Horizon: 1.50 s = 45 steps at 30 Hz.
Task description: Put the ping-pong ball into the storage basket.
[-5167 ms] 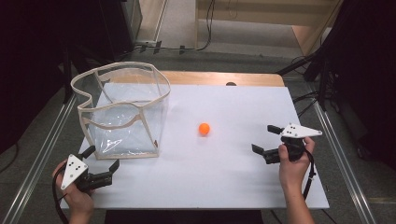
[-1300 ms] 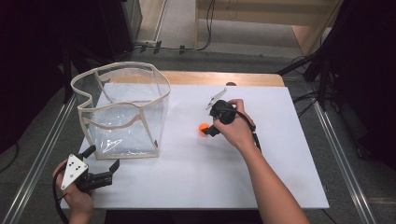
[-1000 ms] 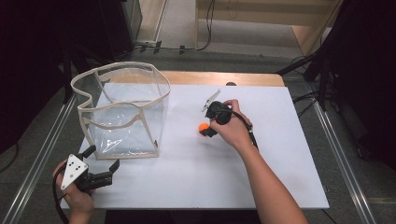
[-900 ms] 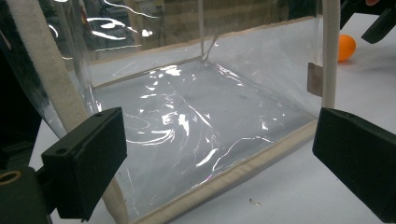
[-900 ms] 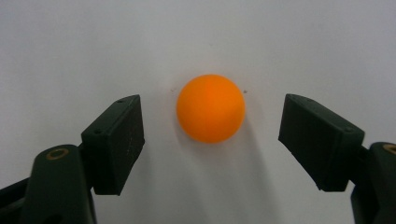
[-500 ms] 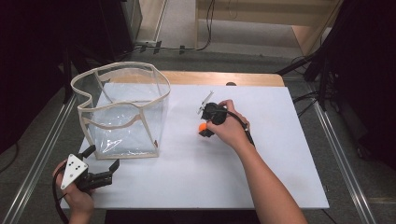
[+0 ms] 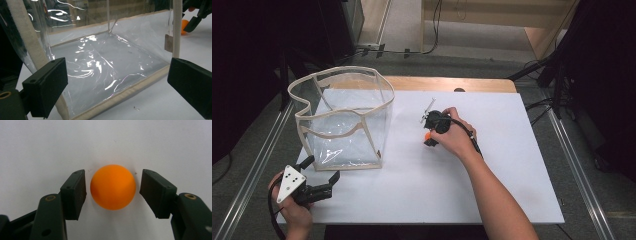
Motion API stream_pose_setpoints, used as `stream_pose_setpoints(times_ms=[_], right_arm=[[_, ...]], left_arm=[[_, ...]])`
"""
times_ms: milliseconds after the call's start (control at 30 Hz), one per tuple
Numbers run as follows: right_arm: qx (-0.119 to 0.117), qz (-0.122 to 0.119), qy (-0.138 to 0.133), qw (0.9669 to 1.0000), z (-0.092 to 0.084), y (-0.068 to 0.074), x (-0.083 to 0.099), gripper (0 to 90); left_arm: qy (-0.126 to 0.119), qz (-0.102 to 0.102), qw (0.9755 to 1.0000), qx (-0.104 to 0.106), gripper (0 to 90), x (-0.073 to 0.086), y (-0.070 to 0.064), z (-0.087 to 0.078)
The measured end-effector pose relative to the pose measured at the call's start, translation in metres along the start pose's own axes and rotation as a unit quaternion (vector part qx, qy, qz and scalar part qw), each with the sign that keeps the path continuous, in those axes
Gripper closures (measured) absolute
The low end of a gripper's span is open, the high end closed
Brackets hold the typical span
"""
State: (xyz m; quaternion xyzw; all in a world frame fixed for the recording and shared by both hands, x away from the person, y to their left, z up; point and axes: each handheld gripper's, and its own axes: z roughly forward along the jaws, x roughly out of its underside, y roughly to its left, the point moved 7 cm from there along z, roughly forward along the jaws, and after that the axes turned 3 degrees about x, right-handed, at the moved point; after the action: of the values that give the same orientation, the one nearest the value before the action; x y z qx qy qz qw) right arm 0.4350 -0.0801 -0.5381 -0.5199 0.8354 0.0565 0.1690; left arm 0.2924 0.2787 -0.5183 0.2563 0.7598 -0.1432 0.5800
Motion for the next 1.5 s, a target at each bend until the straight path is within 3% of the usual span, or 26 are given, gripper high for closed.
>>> stream_pose_setpoints(times_ms=[333,433,967,1500], right_arm=[[0.004,-0.002,0.022,0.9998,0.007,0.001,0.0,40.8],[-0.005,-0.004,0.02,0.9998,0.008,0.003,-0.001,47.4],[-0.018,0.007,0.003,0.9998,-0.002,0.001,-0.004,47.5],[-0.029,-0.008,-0.002,0.9995,-0.014,0.002,-0.016,47.5]], left_arm=[[-0.001,-0.002,1.0,0.001,3.6,0.0,0.0,0.0],[-0.001,-0.002,1.0,0.001,3.6,0.0,0.0,0.0],[0.001,0.002,1.0,0.001,3.6,0.0,0.0,0.0],[0.002,0.001,1.0,0.002,3.6,0.0,0.0,0.001]])
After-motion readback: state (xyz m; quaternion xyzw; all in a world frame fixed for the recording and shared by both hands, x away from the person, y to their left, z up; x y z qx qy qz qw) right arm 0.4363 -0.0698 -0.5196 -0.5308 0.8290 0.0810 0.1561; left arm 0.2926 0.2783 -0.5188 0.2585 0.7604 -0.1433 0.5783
